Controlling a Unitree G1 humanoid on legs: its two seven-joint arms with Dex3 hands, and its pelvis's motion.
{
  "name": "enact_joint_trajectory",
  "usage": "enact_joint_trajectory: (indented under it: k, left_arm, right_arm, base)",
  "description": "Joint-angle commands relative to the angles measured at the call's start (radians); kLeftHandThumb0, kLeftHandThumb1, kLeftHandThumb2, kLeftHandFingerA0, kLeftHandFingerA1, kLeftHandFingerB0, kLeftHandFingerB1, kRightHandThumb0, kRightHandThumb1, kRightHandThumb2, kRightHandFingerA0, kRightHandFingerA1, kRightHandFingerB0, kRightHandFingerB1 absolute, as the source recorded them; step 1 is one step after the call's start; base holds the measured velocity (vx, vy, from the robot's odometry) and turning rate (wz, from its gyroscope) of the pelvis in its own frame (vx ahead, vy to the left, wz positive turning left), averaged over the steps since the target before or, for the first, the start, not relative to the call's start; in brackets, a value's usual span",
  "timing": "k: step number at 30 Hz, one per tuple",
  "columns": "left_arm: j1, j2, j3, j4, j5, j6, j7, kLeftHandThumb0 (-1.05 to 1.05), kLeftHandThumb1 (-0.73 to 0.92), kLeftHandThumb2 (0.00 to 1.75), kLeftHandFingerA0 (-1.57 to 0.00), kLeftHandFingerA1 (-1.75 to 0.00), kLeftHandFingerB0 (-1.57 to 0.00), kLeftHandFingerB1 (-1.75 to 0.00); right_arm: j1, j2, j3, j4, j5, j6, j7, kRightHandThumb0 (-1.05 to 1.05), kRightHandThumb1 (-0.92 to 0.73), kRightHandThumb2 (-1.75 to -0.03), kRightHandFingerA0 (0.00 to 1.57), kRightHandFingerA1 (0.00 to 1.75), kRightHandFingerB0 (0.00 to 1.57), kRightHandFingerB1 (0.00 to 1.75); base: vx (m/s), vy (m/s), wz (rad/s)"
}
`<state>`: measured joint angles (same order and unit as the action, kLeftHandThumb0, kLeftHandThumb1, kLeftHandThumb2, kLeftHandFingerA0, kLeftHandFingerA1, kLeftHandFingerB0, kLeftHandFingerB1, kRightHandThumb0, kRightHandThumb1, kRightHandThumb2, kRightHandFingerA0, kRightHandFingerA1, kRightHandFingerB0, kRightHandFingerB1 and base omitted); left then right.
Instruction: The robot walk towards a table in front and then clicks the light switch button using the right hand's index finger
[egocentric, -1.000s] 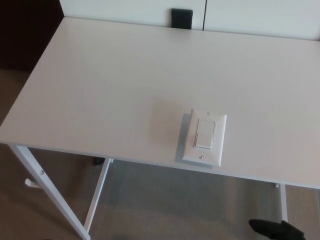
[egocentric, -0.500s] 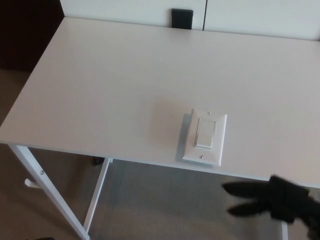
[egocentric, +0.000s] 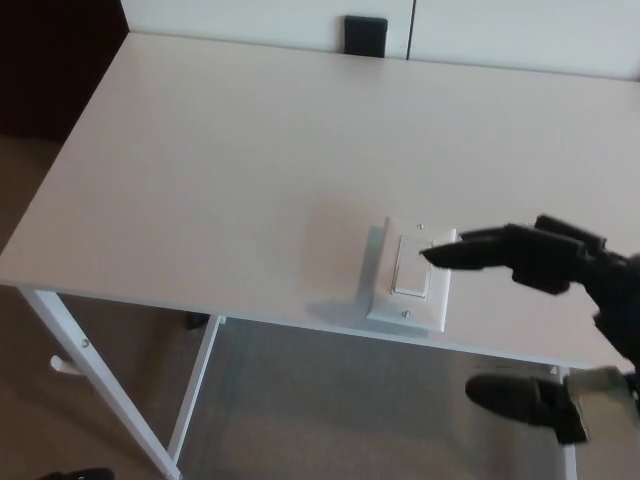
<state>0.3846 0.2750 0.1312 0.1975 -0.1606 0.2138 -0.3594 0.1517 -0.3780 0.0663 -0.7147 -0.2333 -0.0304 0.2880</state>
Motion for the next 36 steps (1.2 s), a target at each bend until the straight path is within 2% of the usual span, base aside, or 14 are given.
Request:
enact_joint_trajectory:
  k: [1, 6, 7, 15, 17, 18, 19, 20, 23, 24, 25, 31, 32, 36]
  left_arm:
    - [-0.009, 0.027, -0.005, -0.032, 0.030, -0.002, 0.011, -0.32, 0.67, 0.60, -0.49, -0.43, -0.44, -0.38]
    - [-0.006, 0.031, -0.006, -0.039, 0.031, -0.001, 0.009, -0.32, 0.68, 0.60, -0.49, -0.42, -0.43, -0.38]
    - [-0.005, 0.031, -0.006, -0.043, 0.033, 0.002, 0.012, -0.31, 0.68, 0.60, -0.50, -0.42, -0.44, -0.38]
    - [0.001, 0.030, -0.012, -0.067, 0.040, 0.009, 0.018, -0.33, 0.68, 0.60, -0.52, -0.42, -0.45, -0.38]
    - [0.002, 0.033, -0.013, -0.063, 0.042, -0.001, 0.012, -0.32, 0.68, 0.60, -0.51, -0.42, -0.45, -0.38]
    - [0.001, 0.034, -0.013, -0.060, 0.040, -0.004, 0.009, -0.33, 0.68, 0.60, -0.51, -0.43, -0.45, -0.38]
    - [0.002, 0.034, -0.013, -0.060, 0.041, -0.002, 0.010, -0.38, 0.51, 0.85, -0.46, -0.56, -0.34, -0.49]
    - [0.003, 0.034, -0.014, -0.060, 0.042, -0.002, 0.011, -0.39, 0.50, 0.85, -0.46, -0.57, -0.34, -0.49]
    - [0.004, 0.034, -0.015, -0.056, 0.042, -0.014, 0.007, -0.38, 0.50, 0.85, -0.45, -0.57, -0.33, -0.49]
    - [0.004, 0.034, -0.015, -0.056, 0.043, -0.015, 0.007, -0.38, 0.50, 0.85, -0.45, -0.57, -0.33, -0.49]
    - [0.003, 0.034, -0.015, -0.051, 0.044, -0.021, 0.008, -0.34, 0.67, 0.60, -0.52, -0.43, -0.45, -0.38]
    - [0.003, 0.037, -0.020, -0.067, 0.052, -0.006, 0.012, -0.34, 0.67, 0.60, -0.51, -0.42, -0.44, -0.38]
    - [0.004, 0.038, -0.020, -0.068, 0.053, -0.006, 0.012, -0.39, 0.50, 0.85, -0.46, -0.57, -0.34, -0.49]
    - [0.004, 0.039, -0.022, -0.063, 0.060, -0.015, 0.010, -0.40, 0.49, 0.84, -0.45, -0.56, -0.34, -0.49]
  right_arm:
    - [-0.315, -0.091, 0.131, 0.303, -0.545, 0.062, -0.094, -0.69, -0.43, -0.79, 0.24, 0.48, 0.41, 0.47]
    - [-0.390, -0.095, 0.191, 0.413, -0.605, 0.086, -0.114, -0.73, -0.45, -0.81, 0.24, 0.48, 0.42, 0.47]
    - [-0.396, -0.096, 0.198, 0.421, -0.611, 0.093, -0.108, -0.69, -0.55, -0.57, 0.28, 0.37, 0.47, 0.35]
    - [-0.447, -0.094, 0.251, 0.497, -0.645, 0.134, -0.098, -0.68, -0.54, -0.57, 0.29, 0.34, 0.46, 0.35]
    - [-0.452, -0.097, 0.277, 0.512, -0.681, 0.154, -0.085, -0.72, -0.47, -0.80, 0.21, 0.41, 0.38, 0.45]
    - [-0.453, -0.097, 0.284, 0.515, -0.689, 0.158, -0.085, -0.69, -0.56, -0.58, 0.28, 0.32, 0.46, 0.35]
    - [-0.455, -0.099, 0.297, 0.522, -0.706, 0.162, -0.083, -0.72, -0.48, -0.81, 0.22, 0.41, 0.38, 0.45]
    - [-0.455, -0.099, 0.306, 0.528, -0.715, 0.162, -0.088, -0.68, -0.57, -0.58, 0.30, 0.32, 0.46, 0.35]
    - [-0.451, -0.100, 0.334, 0.557, -0.733, 0.162, -0.099, -0.66, -0.57, -0.58, 0.30, 0.31, 0.45, 0.34]
    - [-0.450, -0.100, 0.337, 0.560, -0.735, 0.162, -0.102, -0.66, -0.57, -0.58, 0.30, 0.31, 0.45, 0.34]
    - [-0.448, -0.100, 0.342, 0.562, -0.738, 0.166, -0.099, -0.66, -0.57, -0.58, 0.30, 0.31, 0.45, 0.35]
    - [-0.442, -0.105, 0.369, 0.579, -0.764, 0.175, -0.086, -0.67, -0.58, -0.58, 0.31, 0.31, 0.47, 0.35]
    - [-0.441, -0.104, 0.373, 0.582, -0.769, 0.176, -0.090, -0.68, -0.57, -0.58, 0.32, 0.32, 0.48, 0.35]
    - [-0.436, -0.106, 0.383, 0.585, -0.779, 0.171, -0.082, -0.71, -0.60, -0.59, 0.32, 0.32, 0.47, 0.35]
  base:
    - [0.00, 0.000, 0.00]
    - [0.00, 0.000, 0.00]
    - [0.00, 0.000, 0.00]
    - [0.00, 0.000, 0.00]
    - [0.00, 0.000, 0.00]
    - [0.00, 0.000, 0.00]
    - [0.00, 0.000, 0.00]
    - [0.00, 0.000, 0.00]
    - [0.00, 0.000, 0.00]
    - [0.00, 0.000, 0.00]
    - [0.00, 0.000, 0.00]
    - [0.00, 0.000, 0.00]
    - [0.00, 0.000, 0.00]
    - [0.00, 0.000, 0.00]
